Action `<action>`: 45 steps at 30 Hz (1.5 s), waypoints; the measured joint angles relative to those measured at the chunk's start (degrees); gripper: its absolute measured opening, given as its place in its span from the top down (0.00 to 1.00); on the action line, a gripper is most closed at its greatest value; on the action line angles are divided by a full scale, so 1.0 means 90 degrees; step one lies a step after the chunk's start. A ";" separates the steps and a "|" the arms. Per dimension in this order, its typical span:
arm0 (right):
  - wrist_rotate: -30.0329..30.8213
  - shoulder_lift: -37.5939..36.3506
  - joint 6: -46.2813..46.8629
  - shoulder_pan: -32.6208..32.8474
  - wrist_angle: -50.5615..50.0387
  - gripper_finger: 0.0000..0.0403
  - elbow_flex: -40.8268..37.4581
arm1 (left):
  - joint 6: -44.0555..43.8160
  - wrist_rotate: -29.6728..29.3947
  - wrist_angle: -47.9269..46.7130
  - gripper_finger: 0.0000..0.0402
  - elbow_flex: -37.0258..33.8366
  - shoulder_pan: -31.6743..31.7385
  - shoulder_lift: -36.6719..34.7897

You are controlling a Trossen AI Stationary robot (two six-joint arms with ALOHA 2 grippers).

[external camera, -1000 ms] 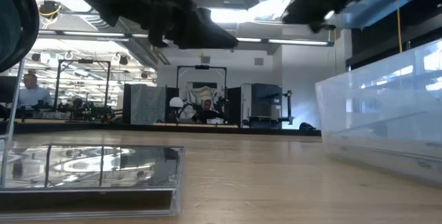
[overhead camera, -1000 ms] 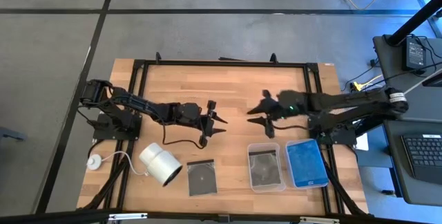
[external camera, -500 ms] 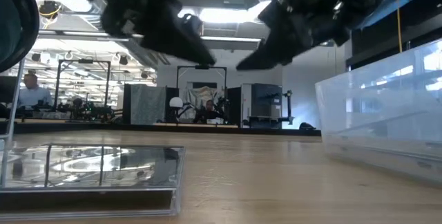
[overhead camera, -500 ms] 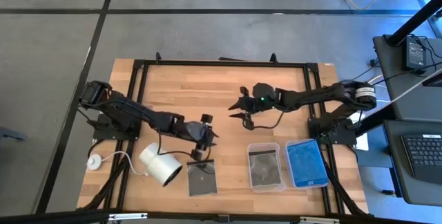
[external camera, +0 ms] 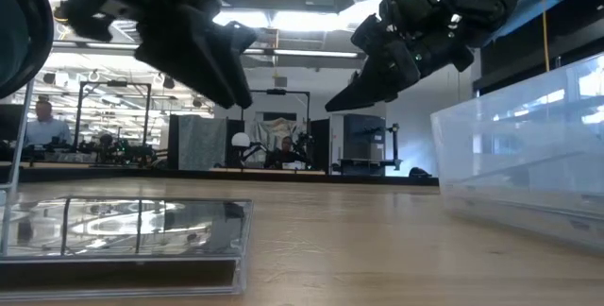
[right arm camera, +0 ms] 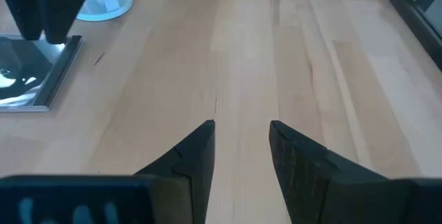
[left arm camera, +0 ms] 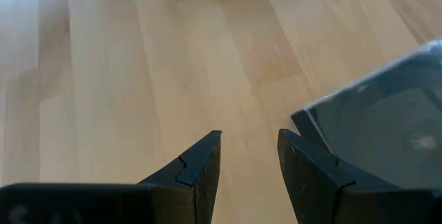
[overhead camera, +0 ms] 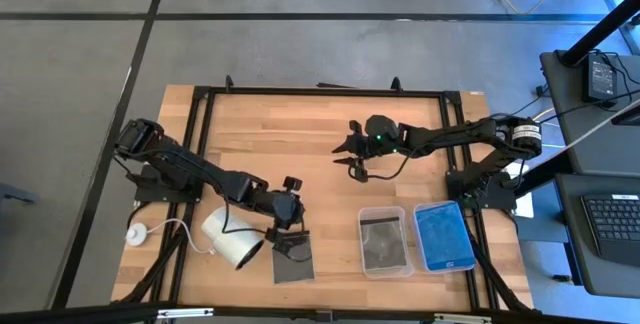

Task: Pick & place jewel cases by type
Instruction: Put the black CD case into the left transparent bin

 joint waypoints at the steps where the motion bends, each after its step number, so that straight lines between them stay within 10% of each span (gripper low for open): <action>1: 0.0001 0.0000 -0.0002 0.0000 0.0005 0.65 0.0000 | 0.0039 -0.0059 -0.0008 0.65 0.0000 -0.0046 0.0030; 33: 0.0007 0.0000 -0.0004 0.0000 -0.0012 0.65 0.0002 | 0.0346 0.0410 0.1267 0.65 0.0036 -0.0195 0.1731; 45: 0.0007 0.0000 -0.0002 0.0000 -0.0044 0.65 0.0002 | 0.0732 -0.1412 0.1323 0.65 0.0003 0.0623 0.1775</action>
